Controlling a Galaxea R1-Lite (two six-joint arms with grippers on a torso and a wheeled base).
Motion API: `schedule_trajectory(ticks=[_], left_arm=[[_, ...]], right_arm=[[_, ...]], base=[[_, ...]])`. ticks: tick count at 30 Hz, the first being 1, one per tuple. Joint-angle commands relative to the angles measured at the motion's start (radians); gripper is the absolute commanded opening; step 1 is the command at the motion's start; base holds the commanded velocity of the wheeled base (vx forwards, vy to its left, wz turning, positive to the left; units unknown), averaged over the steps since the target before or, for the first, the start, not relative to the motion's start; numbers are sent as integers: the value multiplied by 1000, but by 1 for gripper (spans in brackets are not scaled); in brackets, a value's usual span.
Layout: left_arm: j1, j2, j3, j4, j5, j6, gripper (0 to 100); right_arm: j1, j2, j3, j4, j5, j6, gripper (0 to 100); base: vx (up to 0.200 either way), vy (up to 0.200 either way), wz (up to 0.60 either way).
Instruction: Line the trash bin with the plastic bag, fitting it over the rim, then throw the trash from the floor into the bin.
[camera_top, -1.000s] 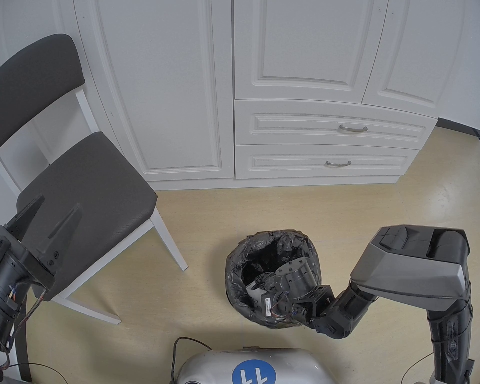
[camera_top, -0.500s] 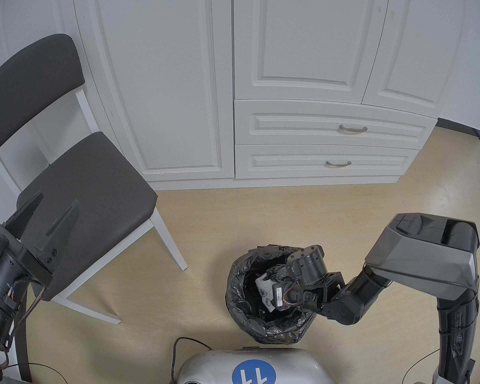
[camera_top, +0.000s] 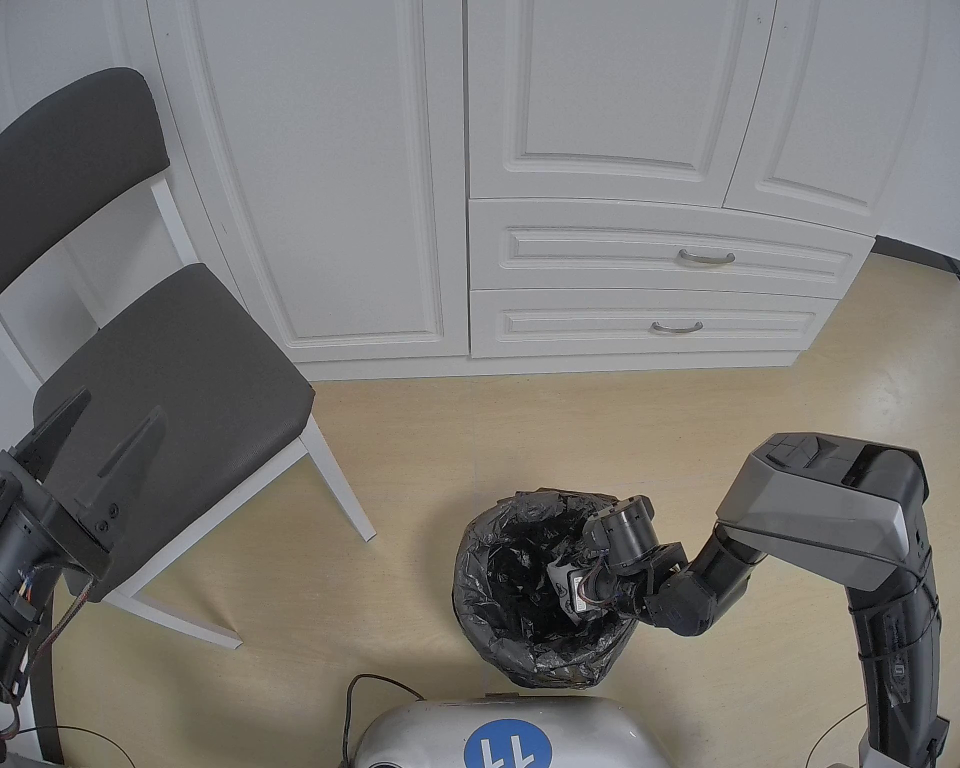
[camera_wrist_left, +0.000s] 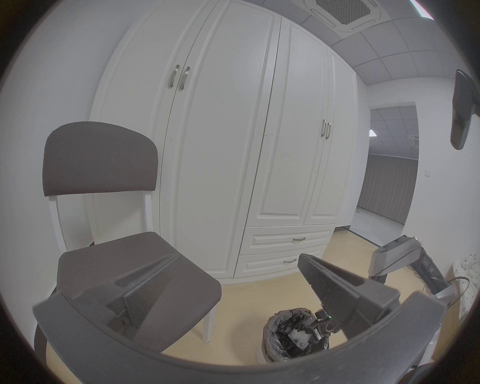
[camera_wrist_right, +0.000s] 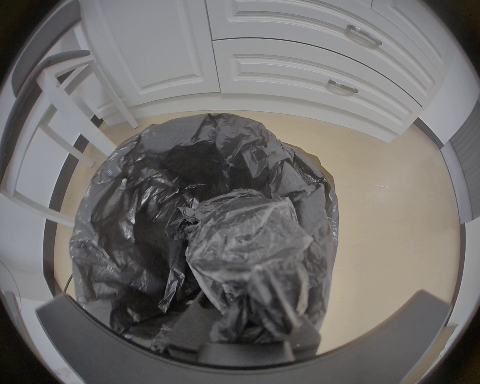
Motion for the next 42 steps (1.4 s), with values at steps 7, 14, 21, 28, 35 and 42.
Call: schedule_trajectory(ticks=[7,14,21,28,35,42], left_arm=[[4,7,1,0,-24,-3,100],[4,7,1,1,-24,-3,100],[4,6,1,0,-24,-3,100],[4,0,1,0,-24,-3,100],[4,1,4,1,-24,-3,100],[4,1,4,1,-24,-3,100]], right_arm=[[-37,98,-224,-5,-57,172,0],[-54,104,-322,-48,-73,279,0],[-35,66,-242,-64,-55,253,0],[-24,26,-168,-43,-52,158,0],[-37,15,-150,21,-60,92,0],[-37,75,-198,17,-61,128,0]], base=[[0,0,0],[0,0,0],[0,0,0],[0,0,0],[0,0,0],[0,0,0]])
